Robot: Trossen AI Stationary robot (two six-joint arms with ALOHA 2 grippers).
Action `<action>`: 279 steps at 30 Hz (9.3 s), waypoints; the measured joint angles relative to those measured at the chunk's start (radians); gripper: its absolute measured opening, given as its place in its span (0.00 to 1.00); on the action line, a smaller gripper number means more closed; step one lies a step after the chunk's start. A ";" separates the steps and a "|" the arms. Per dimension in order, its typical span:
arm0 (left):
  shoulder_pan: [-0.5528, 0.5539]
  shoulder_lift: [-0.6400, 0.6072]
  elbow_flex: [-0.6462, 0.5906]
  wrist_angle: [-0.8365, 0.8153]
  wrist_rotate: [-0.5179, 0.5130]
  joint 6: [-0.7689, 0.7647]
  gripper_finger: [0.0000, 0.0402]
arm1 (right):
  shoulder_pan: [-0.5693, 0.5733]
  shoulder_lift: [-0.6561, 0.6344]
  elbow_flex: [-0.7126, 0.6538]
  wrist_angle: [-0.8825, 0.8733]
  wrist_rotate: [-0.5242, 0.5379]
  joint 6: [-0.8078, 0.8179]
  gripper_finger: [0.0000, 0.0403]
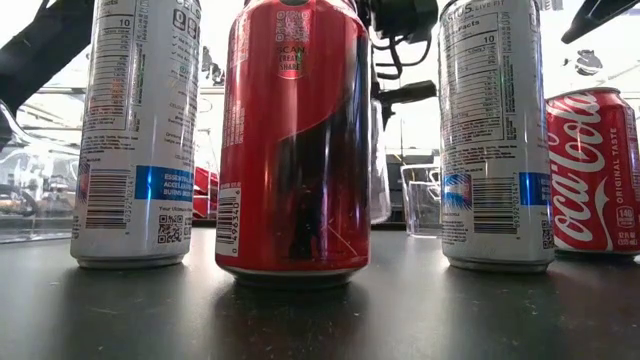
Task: Sort soda cans
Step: Move the top left transparent bin to the center of the table, then adjust the left transparent bin, then put the top right white soda can into the middle transparent bin
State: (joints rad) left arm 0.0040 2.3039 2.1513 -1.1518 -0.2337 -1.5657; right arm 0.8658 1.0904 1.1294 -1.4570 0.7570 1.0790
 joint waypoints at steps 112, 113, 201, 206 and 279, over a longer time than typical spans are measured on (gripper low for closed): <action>-0.290 -0.824 -1.062 -0.042 0.060 -0.158 0.35 | -0.080 0.000 0.000 0.043 0.002 0.401 0.89; -0.290 -0.824 -1.083 -0.009 0.068 -0.160 0.35 | -0.080 0.000 0.000 0.043 0.002 0.401 0.89; 0.173 -0.779 -1.042 0.178 0.046 0.108 0.02 | -0.081 0.000 0.000 -0.001 0.000 0.348 0.89; 0.185 -0.638 -0.927 0.156 0.067 0.169 0.02 | -0.081 0.000 0.000 -0.007 -0.001 0.348 0.89; 0.118 -1.088 -0.780 0.062 -0.060 0.770 0.13 | -0.378 -0.026 0.000 -0.113 0.065 0.838 0.89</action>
State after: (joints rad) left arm 0.1219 1.2157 1.3716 -1.0898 -0.2932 -0.7956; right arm 0.4879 1.0642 1.1290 -1.5700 0.8222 1.9167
